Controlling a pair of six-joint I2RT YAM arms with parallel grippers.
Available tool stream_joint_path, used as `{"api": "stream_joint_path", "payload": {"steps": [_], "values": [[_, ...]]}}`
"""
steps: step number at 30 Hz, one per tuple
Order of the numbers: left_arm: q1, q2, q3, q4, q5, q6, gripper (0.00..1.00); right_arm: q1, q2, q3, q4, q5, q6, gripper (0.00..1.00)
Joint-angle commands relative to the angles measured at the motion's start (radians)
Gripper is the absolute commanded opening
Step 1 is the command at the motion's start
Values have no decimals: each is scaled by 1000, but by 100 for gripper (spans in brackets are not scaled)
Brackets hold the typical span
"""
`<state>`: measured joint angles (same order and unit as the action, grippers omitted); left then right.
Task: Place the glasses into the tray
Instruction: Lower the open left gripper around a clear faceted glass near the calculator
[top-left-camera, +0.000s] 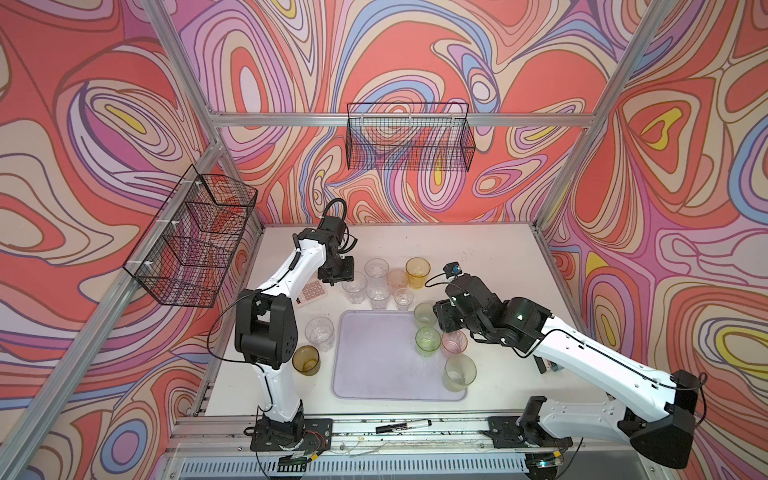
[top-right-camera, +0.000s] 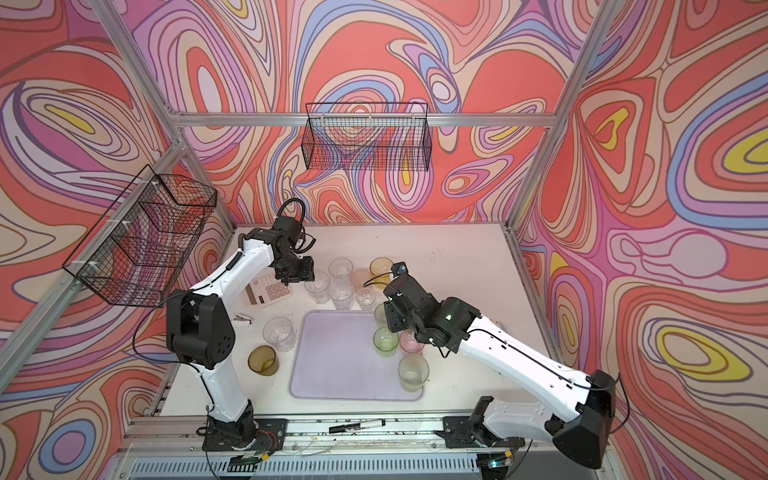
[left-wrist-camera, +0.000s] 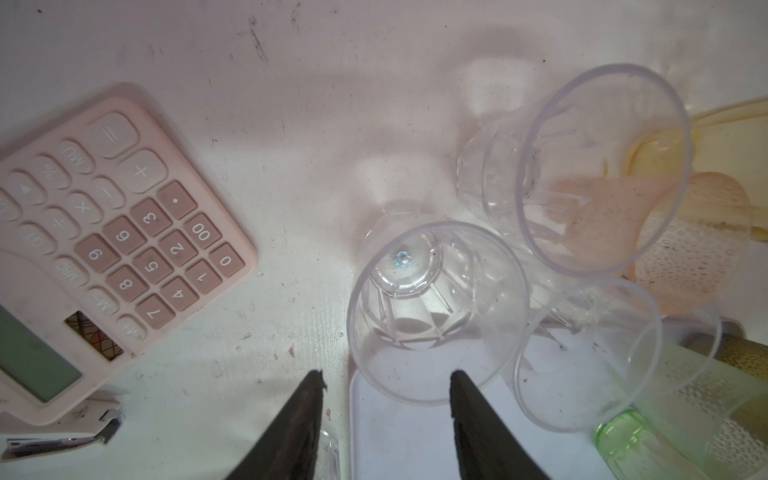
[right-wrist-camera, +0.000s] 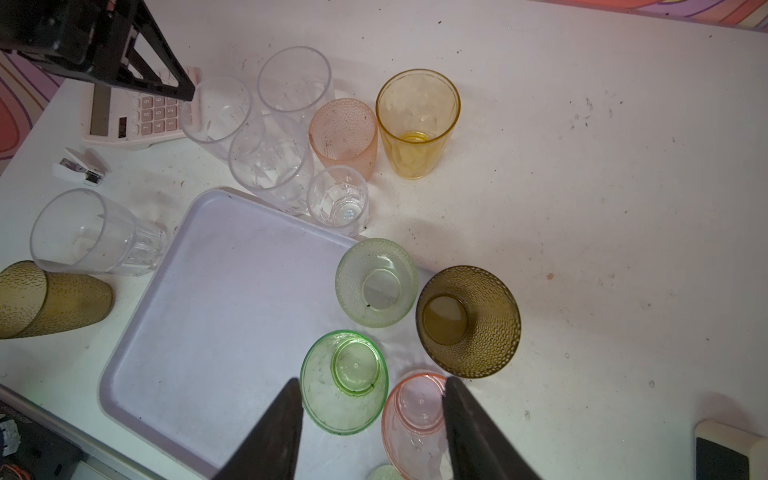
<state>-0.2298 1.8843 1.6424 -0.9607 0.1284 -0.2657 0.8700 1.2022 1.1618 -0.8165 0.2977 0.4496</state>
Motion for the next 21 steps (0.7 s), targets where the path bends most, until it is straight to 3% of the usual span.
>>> {"api": "stream_joint_path", "payload": {"steps": [1,8,21], "values": [[-6,25,31,-41,-38,0,49,-2,-6,-5,3,-4,-10,56],[-5,57,57,-53,-87,1,47,-2,-10,-2,0,1,-12,56],[-6,103,58,-37,-71,-8,38,-3,-18,-11,1,1,-11,55]]}}
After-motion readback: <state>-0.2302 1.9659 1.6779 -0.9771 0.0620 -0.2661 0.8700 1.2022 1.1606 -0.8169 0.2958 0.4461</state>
